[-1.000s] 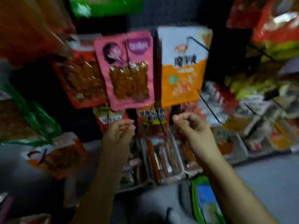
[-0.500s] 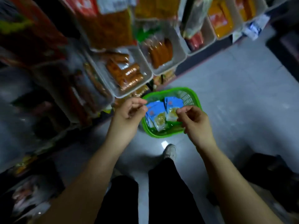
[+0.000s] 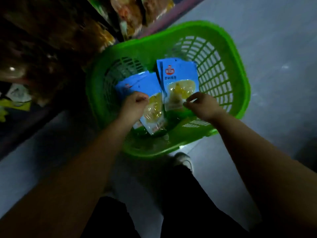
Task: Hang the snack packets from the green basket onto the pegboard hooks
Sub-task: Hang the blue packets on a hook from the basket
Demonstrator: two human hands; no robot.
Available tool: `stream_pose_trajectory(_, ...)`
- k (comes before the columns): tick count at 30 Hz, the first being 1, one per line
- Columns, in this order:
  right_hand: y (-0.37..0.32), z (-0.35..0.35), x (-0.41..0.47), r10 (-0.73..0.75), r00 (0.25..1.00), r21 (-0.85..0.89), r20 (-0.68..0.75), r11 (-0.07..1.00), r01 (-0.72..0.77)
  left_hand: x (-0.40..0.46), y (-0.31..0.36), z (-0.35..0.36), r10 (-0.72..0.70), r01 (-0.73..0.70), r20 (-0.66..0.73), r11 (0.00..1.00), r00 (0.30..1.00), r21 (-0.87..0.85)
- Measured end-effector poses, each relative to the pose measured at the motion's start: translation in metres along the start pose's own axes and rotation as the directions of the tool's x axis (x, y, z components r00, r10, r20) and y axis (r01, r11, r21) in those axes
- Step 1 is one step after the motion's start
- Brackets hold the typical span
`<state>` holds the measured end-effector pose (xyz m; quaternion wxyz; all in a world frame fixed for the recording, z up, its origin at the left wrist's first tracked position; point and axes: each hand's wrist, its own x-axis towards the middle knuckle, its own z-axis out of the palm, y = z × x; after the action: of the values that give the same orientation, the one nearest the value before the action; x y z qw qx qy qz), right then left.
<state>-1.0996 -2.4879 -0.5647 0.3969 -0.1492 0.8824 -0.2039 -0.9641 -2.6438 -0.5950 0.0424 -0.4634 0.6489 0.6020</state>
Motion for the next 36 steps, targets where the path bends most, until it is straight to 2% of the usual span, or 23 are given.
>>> stream_pose_trajectory(3,0.019,0.011,0.059,0.036,0.999,0.004,0.011,0.999,-0.036,0.060,-0.010,0.023,0.098,-0.096,-0.009,0.989,0.995,0.111)
stream_pose_trajectory(5,0.024,0.011,0.088,0.046,0.999,0.016,-0.010,0.999,-0.046,0.092,-0.006,0.036,0.099,-0.098,0.001,0.989,0.995,0.107)
stream_pose_trajectory(8,0.029,0.019,0.108,0.053,0.998,0.087,0.032,0.995,-0.055,0.121,0.004,0.049,-0.022,0.020,0.026,0.998,0.999,0.052)
stream_pose_trajectory(11,0.031,0.031,0.106,0.058,0.994,0.136,0.098,0.988,-0.071,0.124,0.010,0.054,-0.074,0.087,0.084,0.982,0.994,-0.169)
stream_pose_trajectory(13,0.029,0.036,0.101,0.078,0.995,0.220,0.055,0.972,-0.088,0.122,0.009,0.057,-0.071,0.088,0.084,0.974,0.994,-0.209)
stream_pose_trajectory(16,0.027,0.039,0.100,0.222,0.975,0.420,-0.007,0.885,-0.199,0.118,0.007,0.060,-0.065,0.066,0.012,0.985,0.998,-0.158)
stream_pose_trajectory(18,0.029,0.038,0.104,0.224,0.971,0.518,0.084,0.823,-0.234,0.115,0.004,0.058,-0.072,0.075,0.023,0.978,0.997,-0.196)
stream_pose_trajectory(21,0.030,0.030,0.102,0.131,0.977,0.511,0.168,0.836,-0.200,0.102,-0.001,0.049,-0.045,0.051,0.026,0.963,0.999,-0.265)
stream_pose_trajectory(23,0.027,0.023,0.097,0.114,0.986,0.536,0.122,0.828,-0.162,0.091,-0.002,0.041,-0.024,0.018,-0.011,0.942,1.000,-0.336)
stream_pose_trajectory(25,0.022,0.018,0.093,0.081,0.995,0.623,0.060,0.776,-0.101,0.080,0.001,0.035,0.032,-0.054,-0.065,0.927,0.997,-0.371)
stream_pose_trajectory(27,0.017,0.013,0.090,0.055,0.998,0.686,-0.033,0.727,-0.017,0.071,0.006,0.029,0.128,-0.154,-0.095,0.921,0.987,-0.359)
stream_pose_trajectory(29,0.012,0.006,0.087,0.025,0.994,0.685,-0.105,0.726,0.054,0.064,0.011,0.022,0.205,-0.229,-0.108,0.916,0.973,-0.328)
stream_pose_trajectory(32,0.005,-0.007,0.079,0.026,0.982,0.683,-0.188,0.721,0.112,0.048,0.021,0.010,0.227,-0.278,-0.183,0.902,0.956,-0.331)
stream_pose_trajectory(36,-0.017,-0.036,0.043,0.082,0.956,0.770,-0.283,0.613,0.175,0.000,0.042,-0.014,0.214,-0.325,-0.285,0.840,0.934,-0.435)
